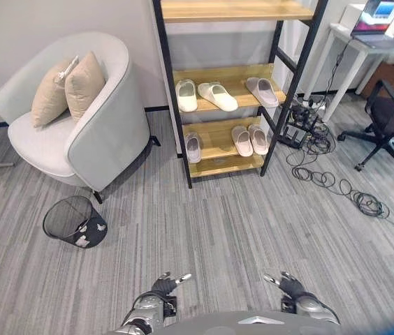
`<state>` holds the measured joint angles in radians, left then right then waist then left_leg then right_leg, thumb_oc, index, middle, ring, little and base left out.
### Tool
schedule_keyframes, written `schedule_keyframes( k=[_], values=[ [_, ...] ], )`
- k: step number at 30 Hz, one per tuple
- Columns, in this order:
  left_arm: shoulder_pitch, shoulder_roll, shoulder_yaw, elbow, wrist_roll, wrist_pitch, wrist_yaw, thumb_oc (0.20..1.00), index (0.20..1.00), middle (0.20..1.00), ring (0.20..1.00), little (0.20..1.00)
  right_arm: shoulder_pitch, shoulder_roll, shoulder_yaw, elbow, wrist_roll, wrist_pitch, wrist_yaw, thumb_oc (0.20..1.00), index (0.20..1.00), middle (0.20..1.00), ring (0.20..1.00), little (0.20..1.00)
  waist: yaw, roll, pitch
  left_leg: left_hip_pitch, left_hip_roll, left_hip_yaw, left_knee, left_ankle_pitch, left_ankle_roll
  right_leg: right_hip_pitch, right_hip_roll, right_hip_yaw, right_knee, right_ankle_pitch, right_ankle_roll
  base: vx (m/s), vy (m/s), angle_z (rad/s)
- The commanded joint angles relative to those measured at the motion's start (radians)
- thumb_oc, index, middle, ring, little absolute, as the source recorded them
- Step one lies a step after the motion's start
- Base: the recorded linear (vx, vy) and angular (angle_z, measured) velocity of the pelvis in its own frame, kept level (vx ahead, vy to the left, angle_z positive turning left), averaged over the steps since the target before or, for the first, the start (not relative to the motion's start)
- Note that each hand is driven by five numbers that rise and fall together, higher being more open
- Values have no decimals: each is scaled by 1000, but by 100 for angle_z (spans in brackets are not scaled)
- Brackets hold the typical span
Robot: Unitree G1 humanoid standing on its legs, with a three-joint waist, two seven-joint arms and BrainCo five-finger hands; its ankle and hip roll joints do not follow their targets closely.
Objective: Arrange the slippers neatly on the shoe rack.
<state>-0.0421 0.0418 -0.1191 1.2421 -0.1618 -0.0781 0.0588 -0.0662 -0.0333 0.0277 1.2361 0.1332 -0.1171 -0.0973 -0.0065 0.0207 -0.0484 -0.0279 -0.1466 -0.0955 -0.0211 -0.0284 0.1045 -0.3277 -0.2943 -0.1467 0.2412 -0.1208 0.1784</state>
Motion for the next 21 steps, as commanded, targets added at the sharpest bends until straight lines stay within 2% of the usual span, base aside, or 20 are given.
schedule_keyframes(
  k=[1,2,4,6,7,8,11,12,13,14,16,19,20,21],
  values=[
    [-8,-16,25,60,44,-26,46,1000,1000,1000,1000,1000,64,-23,-38,121,-4,3,-43,1000,1000,1000,1000,1000,-24,-13,19,-40,55,-62,91,-52,-23,112,53,96,-106,195,27,282,-202,45],
    [2,-10,5,79,63,-30,52,1000,1000,1000,1000,1000,77,-30,-45,148,-1,10,-40,1000,1000,1000,1000,1000,-38,-13,20,-24,59,-79,91,-67,-32,92,47,179,-125,233,47,217,-194,58],
    [12,-5,-5,112,71,-38,67,1000,1000,1000,1000,1000,93,-32,-61,174,13,11,-39,1000,1000,1000,1000,1000,-46,-14,19,-14,62,-90,99,-76,-39,103,41,211,-135,244,55,205,-226,57],
    [37,11,11,172,71,-44,102,1000,1000,1000,1000,1000,123,-33,-78,215,24,22,-40,1000,1000,1000,1000,1000,-46,-23,-2,11,73,-102,93,-88,-56,163,44,199,-168,206,50,200,-282,43],
    [51,19,26,191,64,-44,114,1000,1000,1000,1000,1000,133,-30,-78,220,23,23,-36,1000,1000,1000,1000,1000,-45,-23,-11,30,88,-115,81,-88,-67,172,60,200,-158,192,39,201,-363,25],
    [70,26,45,204,56,-44,126,1000,1000,1000,1000,1000,139,-36,-81,231,23,25,-41,1000,1000,1000,1000,1000,-39,-23,-27,46,114,-129,70,-90,-88,189,83,183,-163,170,14,209,-394,11],
    [91,31,100,221,19,-35,131,1000,1000,1000,1000,1000,139,-43,-89,212,26,19,-45,1000,1000,1000,1000,1000,-33,-26,-45,54,152,-145,89,-96,-135,223,130,160,-190,155,-50,153,-373,-3],
    [88,30,118,222,7,-31,126,1000,1000,1000,1000,1000,130,-47,-95,204,30,16,-49,1000,1000,1000,1000,1000,-29,-32,-46,36,154,-145,129,-91,-151,238,140,146,-203,154,-65,115,-407,-1],
    [80,17,135,215,-12,-15,87,1000,1000,1000,1000,1000,115,-51,-107,188,36,13,-51,1000,1000,1000,1000,1000,-29,-41,-37,-35,175,-94,263,-43,-190,273,145,104,-214,148,-87,76,-342,6],
    [75,9,130,203,-6,-8,71,1000,1000,1000,1000,1000,110,-54,-108,185,38,13,-56,1000,1000,1000,1000,1000,-30,-53,-35,-81,182,-56,328,-18,-191,279,135,87,-217,148,-91,58,-313,93],
    [78,-14,102,148,15,-12,48,1000,1000,1000,1000,1000,94,-69,-92,199,29,9,-71,1000,1000,1000,1000,1000,-30,-64,-22,-149,187,42,419,-48,-166,298,133,36,-228,140,-100,60,-207,128],
    [84,-21,96,93,20,-40,62,1000,1000,1000,1000,1000,94,-77,-91,200,36,4,-84,1000,1000,1000,1000,1000,-17,-66,-14,-192,143,53,324,-58,-152,330,136,-14,-267,138,-90,96,-64,45],
    [83,-20,98,93,18,-45,74,1000,1000,1000,1000,1000,95,-73,-89,200,41,3,-86,1000,1000,1000,1000,1000,-10,-60,-11,-193,147,54,243,-18,-152,351,145,-29,-287,134,-85,251,66,41],
    [79,-13,99,113,17,-52,89,1000,1000,1000,1000,1000,94,-63,-82,198,54,-2,-88,1000,1000,1000,1000,1000,7,-52,-4,-235,154,54,131,76,-149,404,163,-40,-318,120,-82,373,109,31]
  ],
)
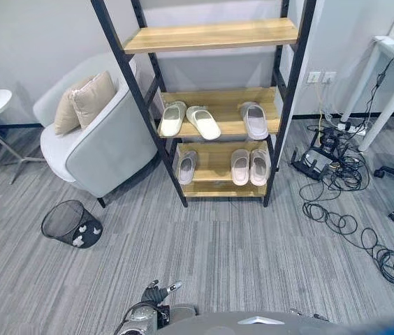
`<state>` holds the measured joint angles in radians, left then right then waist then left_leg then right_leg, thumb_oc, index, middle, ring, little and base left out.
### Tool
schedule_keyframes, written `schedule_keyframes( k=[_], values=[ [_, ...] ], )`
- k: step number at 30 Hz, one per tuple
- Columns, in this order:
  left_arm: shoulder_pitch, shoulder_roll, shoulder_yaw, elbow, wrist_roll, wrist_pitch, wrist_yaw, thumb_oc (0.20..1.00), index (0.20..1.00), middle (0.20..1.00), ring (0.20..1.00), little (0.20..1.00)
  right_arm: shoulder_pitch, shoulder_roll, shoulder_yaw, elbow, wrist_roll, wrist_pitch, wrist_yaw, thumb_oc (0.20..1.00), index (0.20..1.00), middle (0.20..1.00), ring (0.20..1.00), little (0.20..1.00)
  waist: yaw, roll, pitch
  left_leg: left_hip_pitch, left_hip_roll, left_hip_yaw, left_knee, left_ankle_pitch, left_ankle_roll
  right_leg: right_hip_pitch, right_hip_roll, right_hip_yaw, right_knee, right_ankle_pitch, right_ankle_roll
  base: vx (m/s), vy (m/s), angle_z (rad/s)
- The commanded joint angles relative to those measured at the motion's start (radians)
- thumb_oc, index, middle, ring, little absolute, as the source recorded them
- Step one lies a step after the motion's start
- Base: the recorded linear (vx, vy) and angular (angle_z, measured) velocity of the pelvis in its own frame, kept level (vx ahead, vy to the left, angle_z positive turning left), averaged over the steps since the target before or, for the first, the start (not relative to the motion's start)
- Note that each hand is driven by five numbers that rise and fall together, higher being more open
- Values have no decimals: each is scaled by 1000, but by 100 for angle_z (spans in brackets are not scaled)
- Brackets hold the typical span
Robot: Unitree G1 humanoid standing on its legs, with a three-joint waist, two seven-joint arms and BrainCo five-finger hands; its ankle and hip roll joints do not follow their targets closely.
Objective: Arrange the slippers neatly on the shoe rack.
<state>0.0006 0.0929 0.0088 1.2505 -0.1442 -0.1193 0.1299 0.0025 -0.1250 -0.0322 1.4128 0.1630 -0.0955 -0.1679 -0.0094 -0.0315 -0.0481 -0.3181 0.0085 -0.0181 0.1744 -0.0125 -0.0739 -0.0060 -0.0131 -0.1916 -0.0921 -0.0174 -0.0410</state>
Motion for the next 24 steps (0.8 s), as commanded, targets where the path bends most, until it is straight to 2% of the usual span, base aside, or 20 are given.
schedule_keyframes(
  k=[1,2,4,7,10,11,12,13,17,18,20,22,24],
  values=[
    [38,-50,-23,145,0,-3,24,1000,1000,1000,1000,1000,28,31,-20,26,24,-23,-20,1000,1000,1000,1000,1000,27,6,-4,63,5,-43,-148,84,23,116,-105,11,6,-3,143,518,196,38],
    [55,-34,-26,201,10,4,43,1000,1000,1000,1000,1000,34,42,-22,32,17,-24,-26,1000,1000,1000,1000,1000,27,9,-16,108,3,-61,-180,107,36,142,-98,21,6,-26,153,443,216,34],
    [63,-18,-20,242,13,14,64,1000,1000,1000,1000,1000,48,54,-20,32,13,-28,-27,1000,1000,1000,1000,1000,25,3,-31,148,-7,-71,-191,103,56,149,-104,36,17,-47,164,349,253,-26],
    [35,29,-12,288,44,60,114,1000,1000,1000,1000,1000,35,102,62,71,-52,11,15,1000,1000,1000,1000,1000,40,-37,-58,206,-54,-60,-169,44,121,148,-157,57,127,-64,218,364,361,-64],
    [2,27,-35,269,60,62,139,1000,1000,1000,1000,1000,21,111,74,66,-61,14,22,1000,1000,1000,1000,1000,41,-40,-60,213,-74,-49,-147,17,145,100,-193,50,262,0,254,145,211,-4],
    [-9,22,-44,256,64,58,141,1000,1000,1000,1000,1000,18,114,75,57,-61,11,22,1000,1000,1000,1000,1000,40,-39,-60,210,-77,-48,-136,8,152,81,-203,45,315,23,256,197,255,4],
    [-33,6,-77,207,94,58,150,1000,1000,1000,1000,1000,14,111,86,38,-78,10,18,1000,1000,1000,1000,1000,29,-34,-61,218,-84,-68,-107,-18,159,30,-205,56,370,53,232,242,243,12],
    [-45,-4,-90,189,107,57,164,1000,1000,1000,1000,1000,12,113,96,37,-86,12,18,1000,1000,1000,1000,1000,25,-33,-58,232,-86,-81,-103,-30,162,17,-208,62,326,47,220,228,160,20],
    [-57,-9,-83,202,98,52,173,1000,1000,1000,1000,1000,5,114,117,54,-97,17,23,1000,1000,1000,1000,1000,26,-29,-36,246,-70,-102,-82,-56,154,-8,-242,24,208,63,227,85,-48,18],
    [-51,-12,-94,238,101,56,174,1000,1000,1000,1000,1000,0,119,134,50,-108,19,25,1000,1000,1000,1000,1000,14,-33,-24,246,-72,-111,-64,-62,152,-33,-231,59,202,62,228,59,-67,29],
    [-44,-12,-100,258,105,57,179,1000,1000,1000,1000,1000,4,118,138,54,-110,20,25,1000,1000,1000,1000,1000,13,-37,-23,246,-72,-112,-61,-65,151,-27,-230,64,191,63,236,35,-71,36],
    [-6,-15,-106,307,113,69,194,1000,1000,1000,1000,1000,10,116,141,59,-117,19,19,1000,1000,1000,1000,1000,9,-46,-37,269,-71,-116,-75,-74,141,7,-207,106,141,44,228,62,-112,16],
    [20,-14,-103,327,116,71,206,1000,1000,1000,1000,1000,13,117,148,61,-124,18,13,1000,1000,1000,1000,1000,12,-49,-47,287,-60,-116,-87,-76,133,29,-194,110,122,29,216,59,-155,-10]
  ],
)
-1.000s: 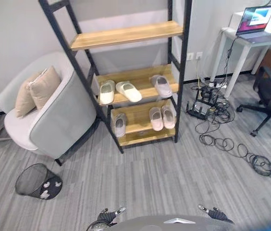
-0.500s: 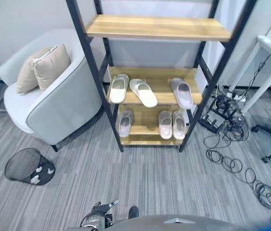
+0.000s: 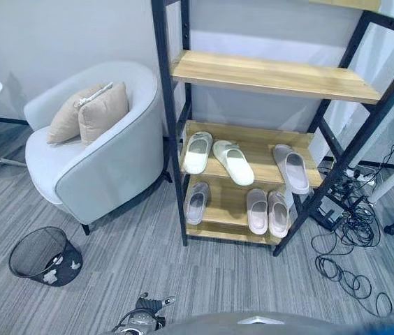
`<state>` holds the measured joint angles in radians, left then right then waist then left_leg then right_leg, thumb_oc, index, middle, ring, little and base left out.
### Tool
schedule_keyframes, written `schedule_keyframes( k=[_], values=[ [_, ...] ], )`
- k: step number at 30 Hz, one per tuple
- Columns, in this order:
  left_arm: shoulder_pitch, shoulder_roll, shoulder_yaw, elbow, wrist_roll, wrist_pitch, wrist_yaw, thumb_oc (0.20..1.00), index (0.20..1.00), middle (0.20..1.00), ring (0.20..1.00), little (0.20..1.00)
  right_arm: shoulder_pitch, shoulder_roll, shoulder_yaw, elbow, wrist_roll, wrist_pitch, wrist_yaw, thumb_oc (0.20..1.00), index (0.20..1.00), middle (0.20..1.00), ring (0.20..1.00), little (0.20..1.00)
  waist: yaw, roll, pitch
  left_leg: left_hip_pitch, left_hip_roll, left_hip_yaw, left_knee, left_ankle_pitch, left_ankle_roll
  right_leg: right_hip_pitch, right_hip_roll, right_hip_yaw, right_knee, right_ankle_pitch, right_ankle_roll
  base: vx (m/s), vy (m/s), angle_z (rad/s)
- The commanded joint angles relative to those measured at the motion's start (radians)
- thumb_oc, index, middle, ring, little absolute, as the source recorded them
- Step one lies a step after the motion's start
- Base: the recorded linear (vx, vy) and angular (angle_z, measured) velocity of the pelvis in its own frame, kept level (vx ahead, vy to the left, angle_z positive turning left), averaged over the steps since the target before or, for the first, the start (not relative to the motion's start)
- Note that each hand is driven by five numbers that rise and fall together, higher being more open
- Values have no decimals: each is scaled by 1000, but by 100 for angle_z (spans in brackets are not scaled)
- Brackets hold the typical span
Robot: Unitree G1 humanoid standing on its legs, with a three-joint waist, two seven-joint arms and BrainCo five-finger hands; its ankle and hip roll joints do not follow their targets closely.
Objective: Arrange the slippers neatly on the shoe rack.
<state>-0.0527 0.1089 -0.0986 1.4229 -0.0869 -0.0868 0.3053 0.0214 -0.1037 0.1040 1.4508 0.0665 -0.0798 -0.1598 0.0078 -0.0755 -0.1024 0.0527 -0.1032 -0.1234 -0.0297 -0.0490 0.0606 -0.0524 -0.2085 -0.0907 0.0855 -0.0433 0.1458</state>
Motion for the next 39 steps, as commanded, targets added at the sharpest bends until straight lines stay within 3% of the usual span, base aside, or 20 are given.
schedule_keyframes(
  k=[1,7,11,12,13,14,15,18,21,22,26,31,39],
  values=[
    [94,-32,10,161,57,38,35,1000,1000,1000,1000,1000,0,96,23,21,-39,-1,-2,1000,1000,1000,1000,1000,-1,-6,-1,-69,64,-16,102,-36,-12,94,16,8,-67,45,15,61,-257,-10],
    [87,-54,-10,118,78,37,28,1000,1000,1000,1000,1000,-35,88,84,-92,-95,-35,-30,1000,1000,1000,1000,1000,10,5,-32,-32,114,-45,7,26,-58,158,73,-46,-139,27,-31,16,-183,12],
    [69,-64,-38,87,104,27,24,1000,1000,1000,1000,1000,-75,107,135,-174,-120,-48,2,1000,1000,1000,1000,1000,24,11,-38,-23,124,-64,-29,48,-68,176,81,-69,-171,31,-36,15,-77,17],
    [83,-38,-20,73,103,41,16,1000,1000,1000,1000,1000,-23,26,135,-527,-120,48,143,1000,1000,1000,1000,1000,12,5,-41,-16,132,-54,-39,49,-71,176,82,-63,-173,30,-35,8,-72,9],
    [119,-39,-12,51,80,30,27,1000,1000,1000,1000,1000,57,22,212,-750,-154,70,148,1000,1000,1000,1000,1000,0,10,-37,-12,138,-38,-47,53,-73,168,84,-50,-173,34,-34,7,-45,-1],
    [124,-42,-12,70,76,30,43,1000,1000,1000,1000,1000,64,24,224,-799,-186,78,146,1000,1000,1000,1000,1000,-5,18,-37,-9,141,-36,-54,57,-73,163,83,-44,-173,33,-34,-10,4,-13],
    [124,-42,-12,70,76,30,43,1000,1000,1000,1000,1000,64,24,224,-799,-186,78,146,1000,1000,1000,1000,1000,-5,18,-37,-9,141,-36,-54,57,-73,163,83,-44,-173,33,-34,14,30,-11],
    [145,-49,-31,126,117,28,48,1000,1000,1000,1000,1000,-46,10,191,-713,-168,-63,118,1000,1000,1000,1000,1000,5,32,-46,-18,134,-46,-58,55,-69,157,77,-49,-173,28,-28,36,47,1],
    [152,-50,-38,137,129,25,46,1000,1000,1000,1000,1000,-122,-13,175,-707,-160,-105,83,1000,1000,1000,1000,1000,12,37,-47,-25,131,-50,-58,54,-66,149,73,-51,-173,29,-23,30,68,-2],
    [144,-54,-48,129,136,20,43,1000,1000,1000,1000,1000,-219,-33,155,-701,-161,-116,30,1000,1000,1000,1000,1000,20,40,-38,-42,127,-53,-58,56,-63,131,67,-53,-173,34,-14,-14,80,-2],
    [109,-66,-72,110,151,7,40,1000,1000,1000,1000,1000,-367,-75,147,-694,-143,-125,4,1000,1000,1000,1000,1000,29,43,-12,-82,119,-63,-58,65,-57,95,59,-57,-173,40,-5,-56,80,2],
    [-19,-86,-79,102,132,-19,41,1000,1000,1000,1000,1000,-758,-175,119,-559,-76,-146,-45,1000,1000,1000,1000,1000,40,44,73,-195,91,-71,-52,96,-40,-3,34,-61,-173,64,22,-131,133,3],
    [-143,-89,-38,89,82,-39,40,1000,1000,1000,1000,1000,-1016,-221,158,-399,1,-145,-30,1000,1000,1000,1000,1000,43,53,158,-324,54,-63,-42,131,-36,-101,2,-72,-173,94,48,-116,116,6]
  ],
)
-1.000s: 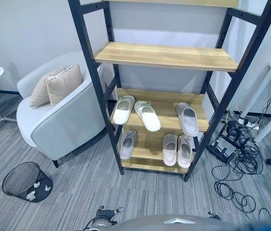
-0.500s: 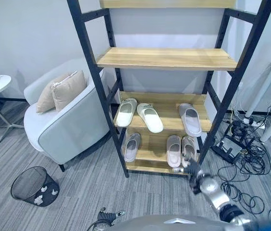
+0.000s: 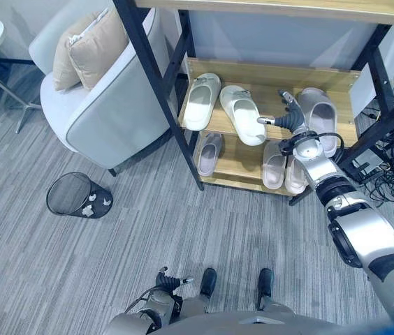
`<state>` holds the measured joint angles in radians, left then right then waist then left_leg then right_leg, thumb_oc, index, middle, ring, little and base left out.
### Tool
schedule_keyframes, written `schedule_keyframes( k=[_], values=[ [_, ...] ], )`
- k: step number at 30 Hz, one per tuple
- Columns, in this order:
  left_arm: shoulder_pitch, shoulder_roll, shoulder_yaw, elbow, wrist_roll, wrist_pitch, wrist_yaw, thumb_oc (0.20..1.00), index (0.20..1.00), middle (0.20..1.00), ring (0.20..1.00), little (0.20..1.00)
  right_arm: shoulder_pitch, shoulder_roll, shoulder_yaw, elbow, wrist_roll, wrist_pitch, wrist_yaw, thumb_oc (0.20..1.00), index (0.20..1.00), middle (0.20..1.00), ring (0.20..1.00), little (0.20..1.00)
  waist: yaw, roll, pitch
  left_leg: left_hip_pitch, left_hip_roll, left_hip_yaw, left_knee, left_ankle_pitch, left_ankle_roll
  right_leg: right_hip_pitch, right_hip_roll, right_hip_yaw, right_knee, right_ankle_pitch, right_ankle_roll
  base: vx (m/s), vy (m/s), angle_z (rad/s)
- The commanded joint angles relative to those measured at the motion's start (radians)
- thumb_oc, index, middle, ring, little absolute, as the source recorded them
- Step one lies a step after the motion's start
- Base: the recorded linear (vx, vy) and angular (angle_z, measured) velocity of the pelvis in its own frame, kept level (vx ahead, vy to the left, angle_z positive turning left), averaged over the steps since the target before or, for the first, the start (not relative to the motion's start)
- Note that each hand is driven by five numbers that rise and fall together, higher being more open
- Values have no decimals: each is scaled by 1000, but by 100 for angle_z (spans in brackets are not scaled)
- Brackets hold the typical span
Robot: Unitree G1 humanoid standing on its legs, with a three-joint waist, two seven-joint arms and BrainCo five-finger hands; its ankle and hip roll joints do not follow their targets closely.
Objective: Arrange the slippers neatly on the shoe rack.
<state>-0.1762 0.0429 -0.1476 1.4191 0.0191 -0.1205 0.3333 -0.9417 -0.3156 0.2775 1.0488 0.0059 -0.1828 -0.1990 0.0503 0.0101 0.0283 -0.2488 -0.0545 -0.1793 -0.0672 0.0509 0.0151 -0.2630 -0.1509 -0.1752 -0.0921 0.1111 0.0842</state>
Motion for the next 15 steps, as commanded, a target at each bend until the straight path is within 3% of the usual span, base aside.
schedule_keyframes(
  k=[1,8,15],
  values=[
    [-24,-24,11,91,-25,-8,11,1000,1000,1000,1000,1000,-62,-14,-5,5,61,-40,10,1000,1000,1000,1000,1000,1,-32,33,-29,4,-7,-4,33,10,105,-57,10,5,-60,112,-58,103,-1],
    [-55,-40,21,83,-51,-23,28,1000,1000,1000,1000,1000,-152,0,-5,24,103,-40,-16,1000,1000,1000,1000,1000,-3,-18,100,-60,-11,11,-11,52,1,74,-82,8,5,-44,130,-21,66,4],
    [-64,-53,29,41,-63,-27,24,1000,1000,1000,1000,1000,-90,75,-17,-24,94,-31,10,1000,1000,1000,1000,1000,-8,-9,116,-37,-13,18,-15,46,5,89,-90,11,5,-48,135,27,23,-5]
  ],
)
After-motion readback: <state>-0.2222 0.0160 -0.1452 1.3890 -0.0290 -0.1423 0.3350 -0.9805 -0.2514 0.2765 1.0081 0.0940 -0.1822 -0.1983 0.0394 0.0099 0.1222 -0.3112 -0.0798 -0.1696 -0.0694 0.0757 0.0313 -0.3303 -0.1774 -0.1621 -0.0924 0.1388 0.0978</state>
